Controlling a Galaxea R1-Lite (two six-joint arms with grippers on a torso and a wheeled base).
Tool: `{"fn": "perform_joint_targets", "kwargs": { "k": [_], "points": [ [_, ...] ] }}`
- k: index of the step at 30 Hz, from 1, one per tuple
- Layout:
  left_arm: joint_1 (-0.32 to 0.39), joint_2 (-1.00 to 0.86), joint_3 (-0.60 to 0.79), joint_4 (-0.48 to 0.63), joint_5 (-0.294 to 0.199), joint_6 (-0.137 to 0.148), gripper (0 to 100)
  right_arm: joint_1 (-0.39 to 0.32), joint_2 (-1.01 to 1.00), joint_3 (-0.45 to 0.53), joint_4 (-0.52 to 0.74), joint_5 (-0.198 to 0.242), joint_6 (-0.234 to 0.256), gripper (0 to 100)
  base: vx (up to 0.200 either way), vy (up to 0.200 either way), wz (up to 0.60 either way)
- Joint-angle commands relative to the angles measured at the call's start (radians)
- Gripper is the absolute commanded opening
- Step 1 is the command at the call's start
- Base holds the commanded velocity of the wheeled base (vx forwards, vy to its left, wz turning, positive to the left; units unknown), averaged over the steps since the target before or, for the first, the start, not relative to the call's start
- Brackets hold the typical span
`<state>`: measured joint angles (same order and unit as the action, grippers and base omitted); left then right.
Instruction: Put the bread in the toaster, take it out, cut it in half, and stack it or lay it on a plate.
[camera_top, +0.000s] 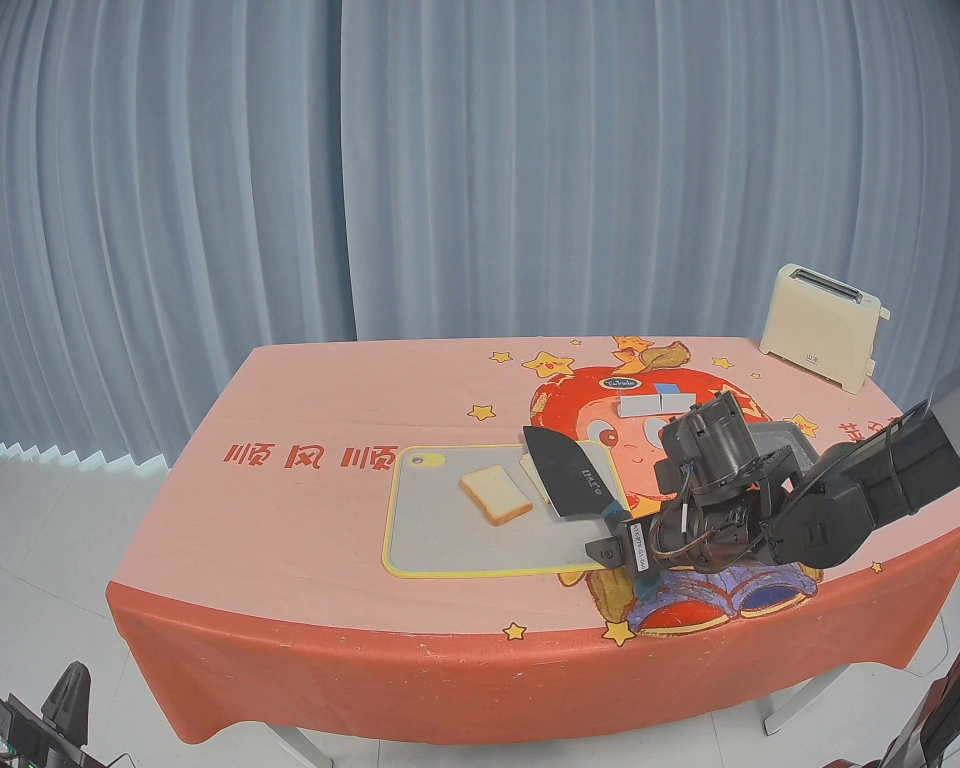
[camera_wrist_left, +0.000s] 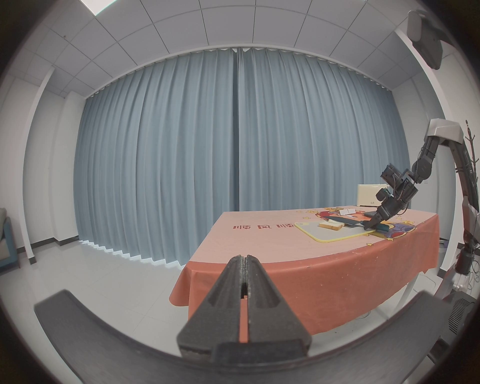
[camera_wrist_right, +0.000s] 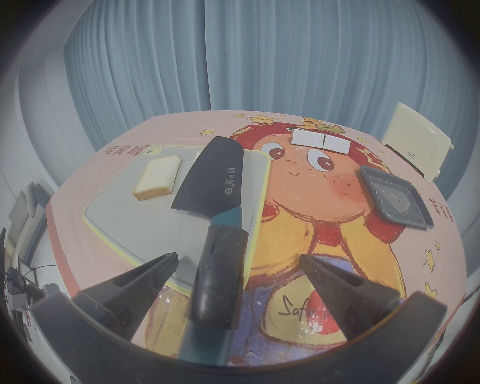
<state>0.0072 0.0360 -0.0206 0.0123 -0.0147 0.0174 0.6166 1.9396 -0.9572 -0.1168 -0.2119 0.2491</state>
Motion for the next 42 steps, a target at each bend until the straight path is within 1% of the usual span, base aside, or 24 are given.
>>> {"fn": "perform_joint_targets", "kwargs": {
  "k": [1, 4, 5, 9, 28, 30, 31, 33, 34, 36, 37, 39, 42],
  "points": [
    [0.0, -0.036, 0.015, 0.0, -0.004, 0.001, 0, 0.006, 0.009, -0.002, -0.001, -0.003, -0.001, 100, 0.0, 0.0, 0.0],
    [0.0, -0.036, 0.016, -0.003, -0.005, 0.001, 0, 0.006, 0.004, -0.002, -0.006, -0.003, -0.001, 100, 0.0, 0.0, 0.0],
    [0.0, -0.036, 0.018, -0.003, -0.005, 0.001, 0, 0.006, 0.004, 0.0, -0.015, -0.004, -0.001, 0, 0.0, 0.0, 0.0],
    [0.0, -0.036, 0.018, -0.003, -0.007, 0.001, 0, 0.008, 0.007, 0.012, -0.064, -0.004, 0.001, 0, 0.0, 0.0, 0.0],
    [0.0, -0.036, 0.021, -0.014, -0.005, 0.001, 0, 0.023, -0.004, 0.014, -0.072, -0.006, 0.001, 0, 0.0, 0.0, 0.0],
    [0.0, -0.036, 0.021, -0.014, -0.005, 0.001, 0, 0.025, -0.028, 0.009, -0.072, -0.02, 0.001, 0, 0.0, 0.0, 0.0],
    [0.0, -0.036, 0.021, -0.014, -0.005, 0.001, 0, 0.025, -0.028, 0.009, -0.072, -0.02, 0.001, 0, 0.0, 0.0, 0.0],
    [0.0, -0.036, 0.021, -0.012, -0.004, -0.001, 0, 0.018, -0.065, -0.006, -0.072, -0.024, -0.004, 0, 0.0, 0.0, 0.0],
    [0.0, -0.036, 0.019, -0.012, -0.001, -0.007, 0, 0.014, -0.079, -0.014, -0.07, -0.024, -0.007, 0, 0.0, 0.0, 0.0],
    [0.0, -0.036, 0.019, -0.012, -0.001, -0.007, 0, 0.011, -0.09, -0.02, -0.07, -0.024, -0.013, 0, 0.0, 0.0, 0.0],
    [0.0, -0.036, 0.019, -0.012, 0.001, -0.008, 0, 0.006, -0.1, -0.025, -0.072, -0.024, -0.031, 0, 0.0, 0.0, 0.0],
    [0.002, -0.036, 0.019, -0.012, 0.001, -0.008, 0, 0.0, -0.108, -0.025, -0.072, -0.024, -0.048, 0, 0.0, 0.0, 0.0],
    [0.0, -0.036, 0.019, -0.012, 0.001, -0.008, 0, -0.011, -0.125, -0.015, -0.072, -0.024, -0.062, 0, 0.0, 0.0, 0.0]
  ]
}}
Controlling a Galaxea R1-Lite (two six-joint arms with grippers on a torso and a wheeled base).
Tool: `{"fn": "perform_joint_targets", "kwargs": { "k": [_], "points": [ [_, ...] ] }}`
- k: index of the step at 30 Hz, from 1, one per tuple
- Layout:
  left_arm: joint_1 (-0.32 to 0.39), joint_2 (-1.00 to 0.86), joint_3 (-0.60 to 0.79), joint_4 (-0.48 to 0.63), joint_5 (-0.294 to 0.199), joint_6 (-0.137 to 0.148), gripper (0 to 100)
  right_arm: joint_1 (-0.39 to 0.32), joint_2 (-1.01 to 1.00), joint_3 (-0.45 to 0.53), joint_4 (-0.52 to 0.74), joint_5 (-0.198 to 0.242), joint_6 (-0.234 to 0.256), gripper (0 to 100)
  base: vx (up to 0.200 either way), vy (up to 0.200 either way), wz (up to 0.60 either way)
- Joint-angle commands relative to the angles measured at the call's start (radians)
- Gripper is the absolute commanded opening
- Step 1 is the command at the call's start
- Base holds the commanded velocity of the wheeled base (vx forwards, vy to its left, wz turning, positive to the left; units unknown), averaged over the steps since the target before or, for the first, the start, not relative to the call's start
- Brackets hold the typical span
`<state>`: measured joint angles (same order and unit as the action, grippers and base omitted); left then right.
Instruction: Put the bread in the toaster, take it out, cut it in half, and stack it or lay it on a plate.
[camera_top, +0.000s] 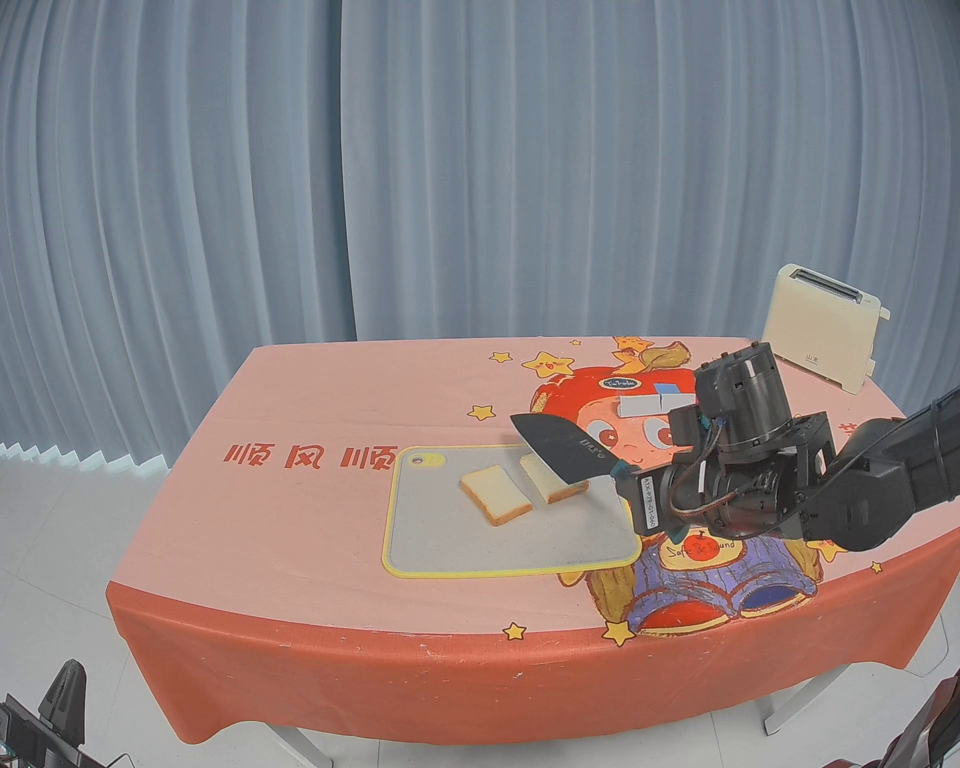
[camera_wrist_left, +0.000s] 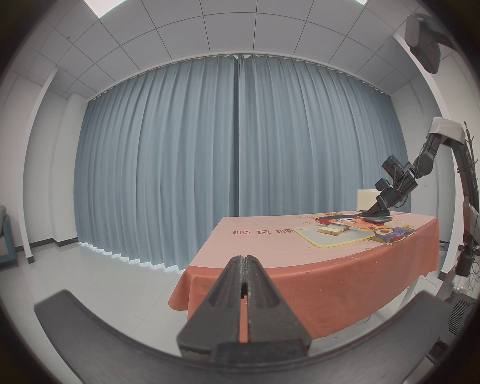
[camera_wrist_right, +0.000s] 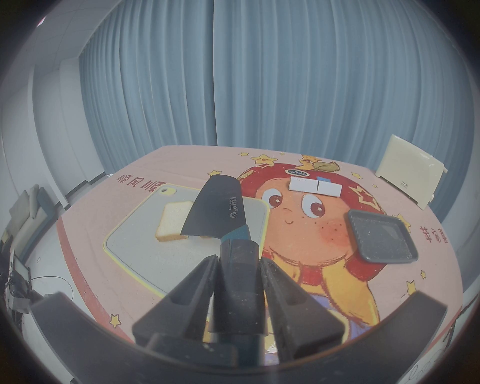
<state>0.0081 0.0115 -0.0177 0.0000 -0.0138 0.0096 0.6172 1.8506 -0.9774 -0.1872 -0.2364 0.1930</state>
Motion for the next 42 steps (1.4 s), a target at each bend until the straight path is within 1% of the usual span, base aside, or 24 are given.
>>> {"fn": "perform_joint_targets", "kwargs": {
  "k": [1, 7, 11, 15, 16, 20, 23, 28, 30, 34, 38, 40, 41, 42],
  "points": [
    [0.0, -0.011, 0.016, 0.0, 0.0, 0.0, 0, -0.019, -0.037, 0.005, 0.0, 0.0, -0.007, 0, 0.0, 0.0, 0.0],
    [0.0, -0.011, 0.016, 0.0, 0.0, 0.0, 0, -0.062, -0.056, -0.003, -0.001, 0.0, -0.024, 0, 0.0, 0.0, 0.0],
    [0.001, -0.011, 0.016, 0.0, 0.0, 0.0, 0, -0.07, -0.079, 0.0, -0.001, 0.0, -0.038, 0, 0.0, 0.0, 0.0],
    [0.0, -0.011, 0.016, 0.0, 0.0, 0.0, 0, -0.073, -0.103, 0.013, 0.0, 0.0, -0.04, 0, 0.0, 0.0, 0.0],
    [0.0, -0.011, 0.016, 0.0, 0.0, 0.0, 0, -0.088, -0.111, 0.026, 0.0, 0.0, -0.041, 0, 0.0, 0.0, 0.0],
    [0.0, -0.011, 0.016, 0.0, 0.0, 0.0, 0, -0.113, -0.159, 0.052, 0.003, 0.002, -0.052, 0, 0.0, 0.0, 0.0],
    [0.001, -0.011, 0.016, 0.0, 0.0, 0.0, 0, -0.136, -0.195, 0.063, 0.002, 0.008, -0.064, 0, 0.0, 0.0, 0.0],
    [0.001, -0.011, 0.016, 0.0, 0.0, 0.0, 0, -0.182, -0.235, 0.079, 0.012, 0.014, -0.066, 0, 0.0, 0.0, 0.0],
    [0.0, -0.011, 0.016, 0.0, 0.0, 0.0, 0, -0.2, -0.238, 0.086, 0.005, 0.014, -0.073, 0, 0.0, 0.0, 0.0],
    [0.001, -0.011, 0.016, 0.0, 0.0, 0.0, 0, -0.205, -0.252, 0.109, 0.0, 0.014, -0.086, 0, 0.0, 0.0, 0.0],
    [0.001, -0.011, 0.016, 0.0, 0.0, 0.0, 0, -0.203, -0.281, 0.108, 0.002, 0.015, -0.089, 0, 0.0, 0.0, 0.0],
    [0.001, -0.011, 0.016, 0.0, 0.0, 0.0, 0, -0.2, -0.295, 0.106, 0.002, 0.014, -0.102, 0, 0.0, 0.0, 0.0],
    [0.001, -0.011, 0.016, 0.0, 0.0, 0.0, 0, -0.203, -0.295, 0.109, 0.0, 0.015, -0.125, 0, 0.0, 0.0, 0.0],
    [0.001, -0.011, 0.016, 0.0, 0.0, 0.0, 0, -0.205, -0.294, 0.111, 0.0, 0.015, -0.127, 0, 0.0, 0.0, 0.0]
  ]
}}
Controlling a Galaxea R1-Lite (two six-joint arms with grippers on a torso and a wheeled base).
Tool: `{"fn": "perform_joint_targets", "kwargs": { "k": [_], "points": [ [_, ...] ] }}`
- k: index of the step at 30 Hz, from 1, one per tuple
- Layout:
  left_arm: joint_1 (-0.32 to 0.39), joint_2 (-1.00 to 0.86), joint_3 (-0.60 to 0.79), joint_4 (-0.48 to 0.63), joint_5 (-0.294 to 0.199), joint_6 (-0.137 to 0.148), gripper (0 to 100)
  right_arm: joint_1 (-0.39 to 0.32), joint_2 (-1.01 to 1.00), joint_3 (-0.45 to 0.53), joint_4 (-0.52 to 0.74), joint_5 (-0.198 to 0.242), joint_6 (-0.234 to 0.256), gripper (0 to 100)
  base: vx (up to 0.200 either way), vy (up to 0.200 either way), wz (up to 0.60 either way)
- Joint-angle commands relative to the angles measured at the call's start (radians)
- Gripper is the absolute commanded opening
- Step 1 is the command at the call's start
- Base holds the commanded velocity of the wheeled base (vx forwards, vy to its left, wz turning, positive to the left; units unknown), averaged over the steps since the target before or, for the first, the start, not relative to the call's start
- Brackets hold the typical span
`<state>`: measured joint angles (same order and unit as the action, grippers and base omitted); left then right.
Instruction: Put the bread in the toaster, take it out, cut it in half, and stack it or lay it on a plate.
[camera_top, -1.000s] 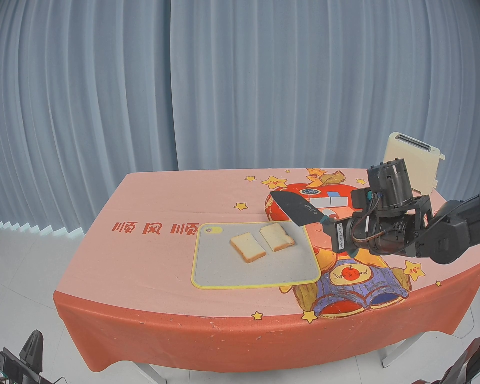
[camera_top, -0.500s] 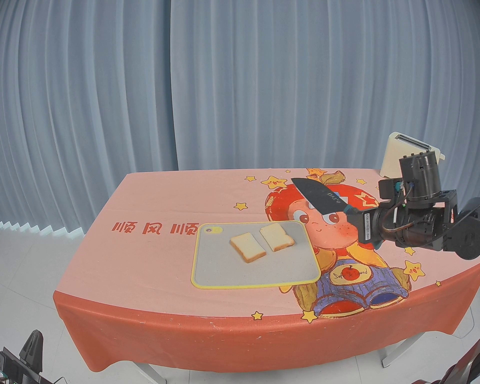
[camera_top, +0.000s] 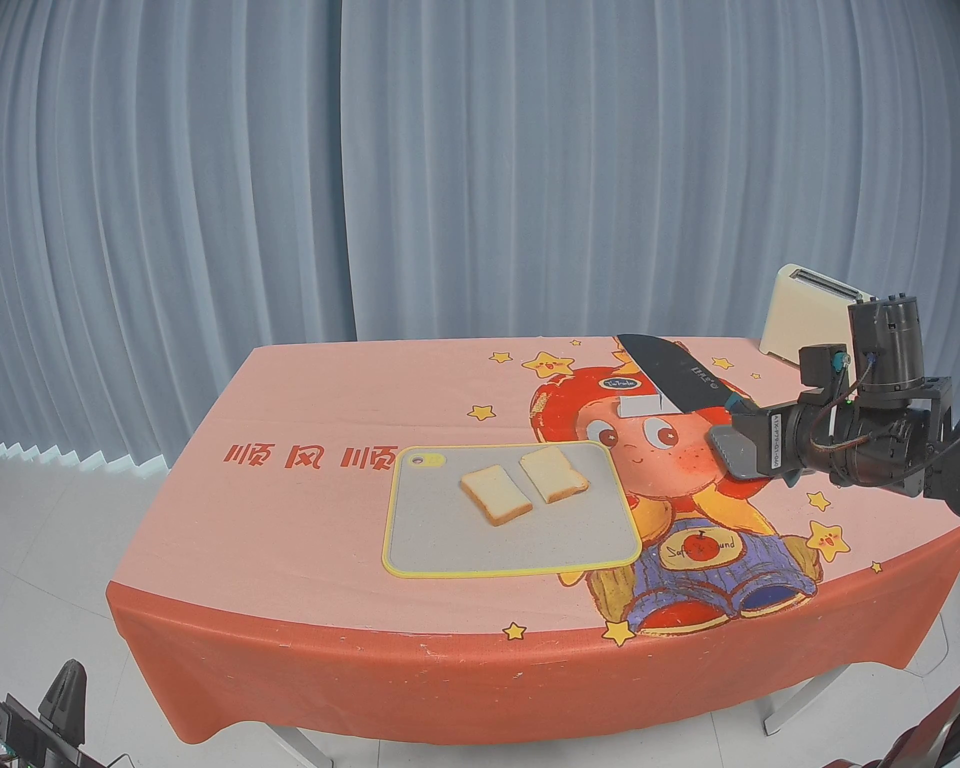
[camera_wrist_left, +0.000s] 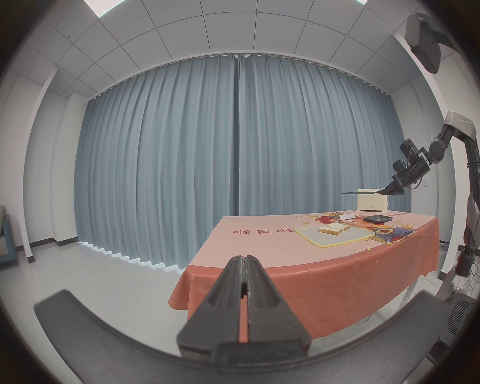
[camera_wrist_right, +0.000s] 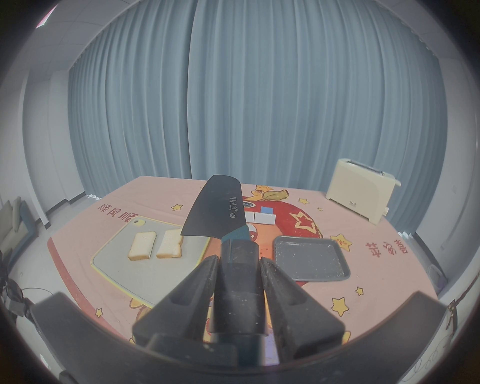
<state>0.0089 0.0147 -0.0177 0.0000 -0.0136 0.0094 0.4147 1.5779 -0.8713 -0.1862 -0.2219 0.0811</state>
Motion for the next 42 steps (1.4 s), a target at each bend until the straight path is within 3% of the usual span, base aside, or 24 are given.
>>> {"fn": "perform_joint_targets", "kwargs": {
  "k": [1, 7, 18, 19, 23, 27, 28, 30, 35, 38, 40, 41, 42],
  "points": [
    [0.0, -0.015, 0.016, 0.0, 0.0, 0.0, 0, -0.002, -0.027, 0.015, 0.001, -0.001, -0.029, 0, 0.0, 0.0, 0.0],
    [0.0, -0.015, 0.016, 0.0, 0.0, 0.0, 0, 0.006, -0.015, 0.009, 0.001, -0.014, -0.038, 0, 0.0, 0.0, 0.0],
    [0.0, -0.015, 0.016, 0.0, 0.0, 0.0, 0, -0.027, -0.01, -0.014, -0.001, -0.022, -0.15, 0, 0.0, 0.0, 0.0],
    [0.0, -0.015, 0.016, 0.0, 0.0, 0.0, 0, -0.028, -0.01, -0.017, -0.003, -0.04, -0.182, 0, 0.0, 0.0, 0.0],
    [0.0, -0.015, 0.016, 0.0, 0.0, 0.0, 0, -0.034, -0.007, -0.009, -0.001, -0.086, -0.216, 0, 0.0, 0.0, 0.0],
    [0.0, -0.015, 0.016, 0.0, 0.0, 0.0, 0, -0.02, -0.006, -0.026, -0.003, -0.143, -0.285, 0, 0.0, 0.0, 0.0],
    [-0.001, -0.015, 0.016, 0.0, 0.0, 0.0, 0, -0.013, 0.005, -0.034, -0.003, -0.171, -0.319, 0, 0.0, 0.0, 0.0],
    [0.0, -0.015, 0.016, 0.0, 0.0, 0.0, 0, -0.007, 0.014, -0.037, -0.004, -0.195, -0.339, 0, 0.0, 0.0, 0.0],
    [0.0, -0.015, 0.016, 0.0, 0.0, 0.0, 0, 0.012, 0.054, -0.035, -0.067, -0.306, -0.403, 0, 0.0, 0.0, 0.0],
    [-0.001, -0.015, 0.016, 0.0, 0.0, 0.0, 0, 0.015, 0.096, -0.028, -0.145, -0.389, -0.48, 0, 0.0, 0.0, 0.0],
    [0.0, -0.015, 0.016, 0.0, 0.0, 0.0, 0, 0.016, 0.114, -0.023, -0.193, -0.418, -0.534, 0, 0.0, 0.0, 0.0],
    [0.0, -0.015, 0.016, 0.0, 0.0, 0.0, 0, 0.016, 0.116, -0.023, -0.197, -0.419, -0.538, 0, 0.0, 0.0, 0.0],
    [0.0, -0.015, 0.016, 0.0, 0.0, 0.0, 0, 0.016, 0.125, -0.012, -0.242, -0.445, -0.587, 0, 0.0, 0.0, 0.0]
  ]
}}
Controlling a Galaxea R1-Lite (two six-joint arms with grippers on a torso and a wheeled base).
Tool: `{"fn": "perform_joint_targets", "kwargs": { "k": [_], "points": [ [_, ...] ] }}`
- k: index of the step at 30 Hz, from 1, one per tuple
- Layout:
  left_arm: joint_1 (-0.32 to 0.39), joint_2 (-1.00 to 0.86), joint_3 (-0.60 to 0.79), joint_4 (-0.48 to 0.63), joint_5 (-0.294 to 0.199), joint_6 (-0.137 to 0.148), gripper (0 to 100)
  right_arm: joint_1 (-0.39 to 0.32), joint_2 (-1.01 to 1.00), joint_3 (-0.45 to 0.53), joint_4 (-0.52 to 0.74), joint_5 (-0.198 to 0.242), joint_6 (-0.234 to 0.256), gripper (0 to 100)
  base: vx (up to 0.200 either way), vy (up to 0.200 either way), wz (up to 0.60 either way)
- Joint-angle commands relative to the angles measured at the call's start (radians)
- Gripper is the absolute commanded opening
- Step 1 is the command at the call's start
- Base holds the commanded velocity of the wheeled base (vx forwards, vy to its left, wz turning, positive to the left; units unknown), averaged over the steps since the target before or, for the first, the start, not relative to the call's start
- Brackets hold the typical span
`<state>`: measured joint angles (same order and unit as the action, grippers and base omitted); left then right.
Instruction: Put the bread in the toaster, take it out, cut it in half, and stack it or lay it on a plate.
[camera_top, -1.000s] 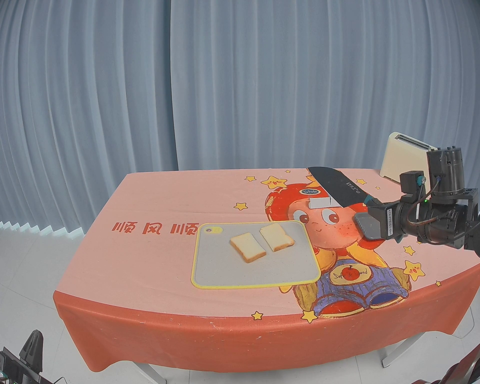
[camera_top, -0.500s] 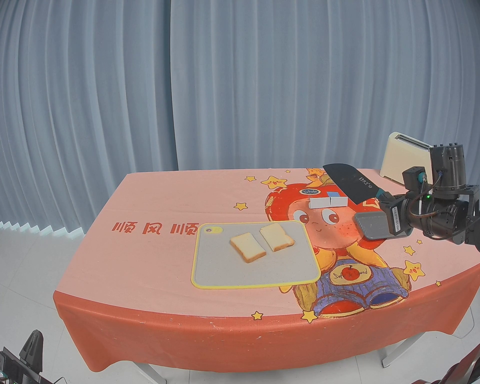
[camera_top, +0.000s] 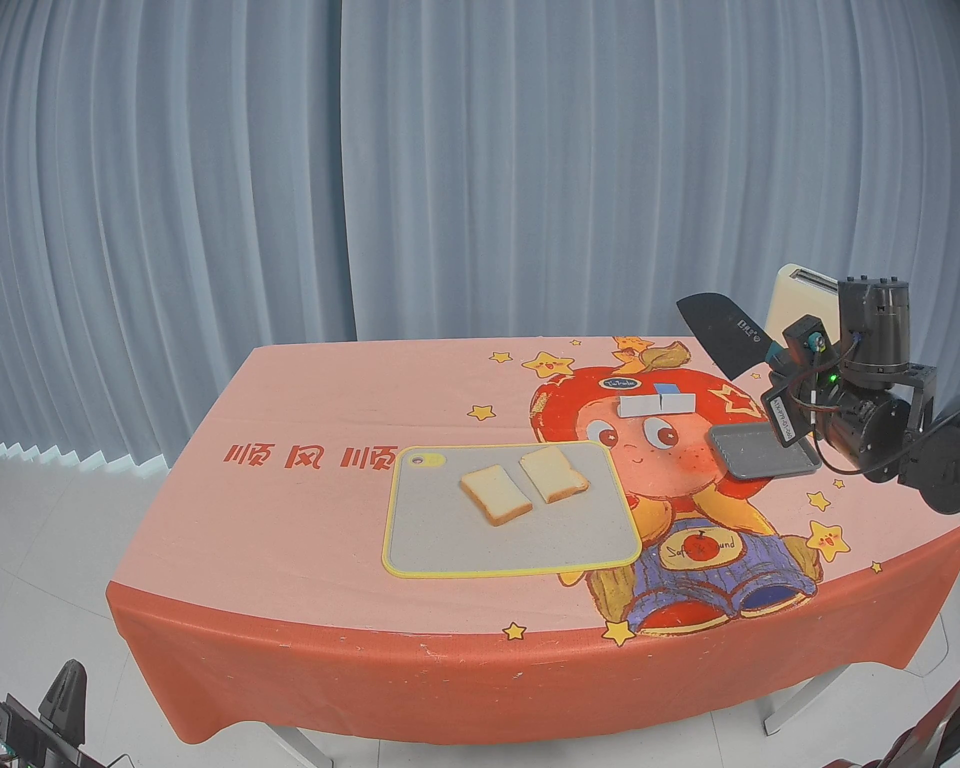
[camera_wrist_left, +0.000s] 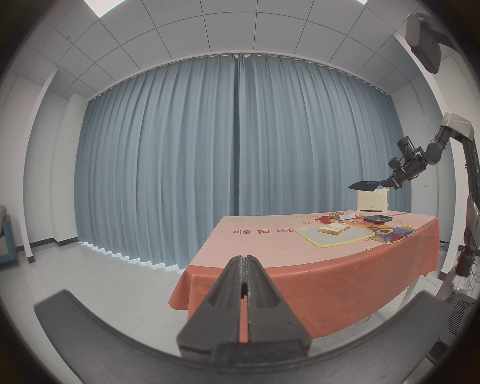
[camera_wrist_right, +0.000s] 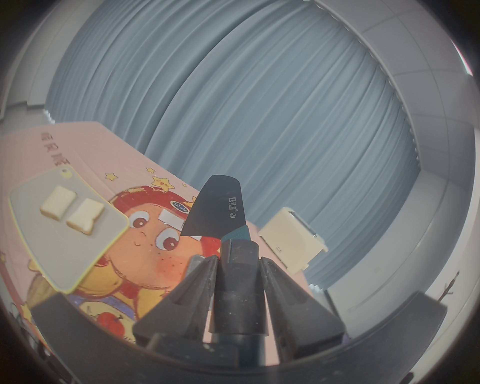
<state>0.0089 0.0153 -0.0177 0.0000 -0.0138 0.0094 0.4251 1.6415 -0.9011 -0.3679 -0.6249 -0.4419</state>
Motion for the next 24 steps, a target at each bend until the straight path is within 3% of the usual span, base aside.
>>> {"fn": "perform_joint_targets", "kwargs": {
  "k": [1, 5, 8, 10, 14, 17, 24],
  "points": [
    [0.0, -0.015, 0.016, 0.0, 0.0, 0.0, 0, 0.006, 0.067, 0.027, -0.082, -0.062, -0.09, 0, 0.0, 0.0, 0.0],
    [-0.001, -0.015, 0.016, 0.0, 0.0, 0.0, 0, 0.012, 0.098, 0.068, -0.152, -0.119, -0.173, 0, 0.0, 0.0, 0.0],
    [0.0, -0.015, 0.016, 0.0, 0.0, 0.0, 0, 0.037, 0.123, 0.093, -0.204, -0.134, -0.187, 0, 0.0, 0.0, 0.0],
    [-0.001, -0.015, 0.016, 0.0, 0.0, 0.0, 0, 0.063, 0.162, 0.133, -0.281, -0.18, -0.199, 0, 0.0, 0.0, 0.0],
    [0.0, -0.015, 0.016, 0.0, 0.0, 0.0, 0, 0.092, 0.215, 0.175, -0.395, -0.228, -0.248, 0, 0.0, 0.0, 0.0],
    [0.0, -0.015, 0.016, 0.0, 0.0, 0.0, 0, 0.092, 0.239, 0.189, -0.447, -0.242, -0.273, 0, 0.0, 0.0, 0.0],
    [0.0, -0.015, 0.016, 0.0, 0.0, 0.0, 0, 0.069, 0.356, 0.264, -0.734, -0.24, -0.374, 0, 0.0, 0.0, 0.0]
  ]
}}
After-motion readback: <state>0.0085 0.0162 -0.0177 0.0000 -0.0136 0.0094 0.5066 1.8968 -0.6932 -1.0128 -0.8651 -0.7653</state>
